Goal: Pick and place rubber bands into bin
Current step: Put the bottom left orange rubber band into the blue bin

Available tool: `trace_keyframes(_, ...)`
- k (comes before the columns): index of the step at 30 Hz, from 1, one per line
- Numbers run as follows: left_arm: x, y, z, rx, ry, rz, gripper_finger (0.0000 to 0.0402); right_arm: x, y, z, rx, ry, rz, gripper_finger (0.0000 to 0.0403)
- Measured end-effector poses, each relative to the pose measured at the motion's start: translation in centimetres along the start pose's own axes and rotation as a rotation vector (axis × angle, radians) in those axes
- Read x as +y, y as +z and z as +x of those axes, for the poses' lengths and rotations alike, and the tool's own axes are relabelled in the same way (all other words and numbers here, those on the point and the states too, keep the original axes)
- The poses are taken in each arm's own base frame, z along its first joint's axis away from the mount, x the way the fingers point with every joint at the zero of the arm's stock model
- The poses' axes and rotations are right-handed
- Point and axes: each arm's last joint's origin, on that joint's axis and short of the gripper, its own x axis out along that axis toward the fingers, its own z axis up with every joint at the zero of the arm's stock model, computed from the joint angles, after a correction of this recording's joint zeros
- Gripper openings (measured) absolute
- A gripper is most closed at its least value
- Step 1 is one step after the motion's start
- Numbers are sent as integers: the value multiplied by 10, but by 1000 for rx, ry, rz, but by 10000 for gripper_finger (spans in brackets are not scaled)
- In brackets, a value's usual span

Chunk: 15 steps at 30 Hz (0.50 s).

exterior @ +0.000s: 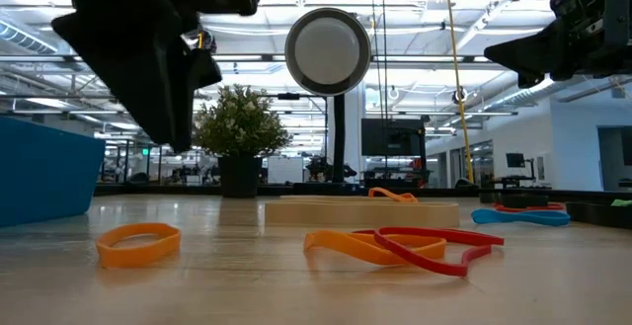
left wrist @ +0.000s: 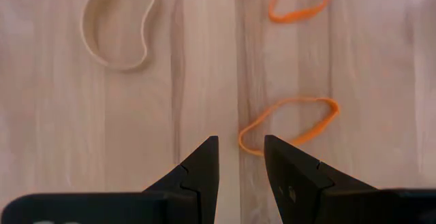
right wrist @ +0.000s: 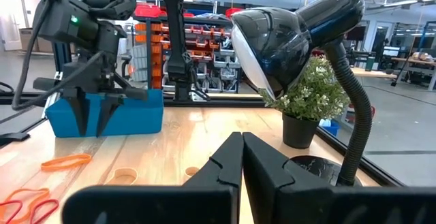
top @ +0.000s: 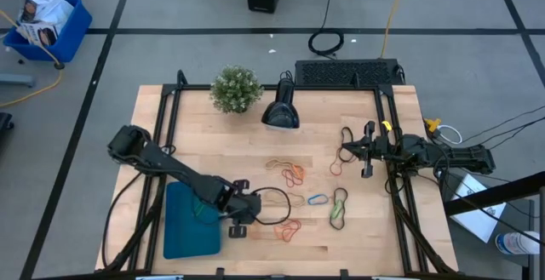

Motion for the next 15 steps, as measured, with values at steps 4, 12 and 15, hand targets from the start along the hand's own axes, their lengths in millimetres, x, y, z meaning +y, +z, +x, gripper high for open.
trace_keyframes(4, 1, -1, 1, 5, 4, -17, 124, 0, 0, 0, 0, 0, 0, 4)
trace_keyframes(12, 0, -3, 10, 27, 9, -29, 124, 0, 0, 0, 0, 1, 0, 4)
trace_keyframes(15, 0, -5, 23, 66, -12, -14, 124, 0, 0, 0, 4, 1, -1, 4)
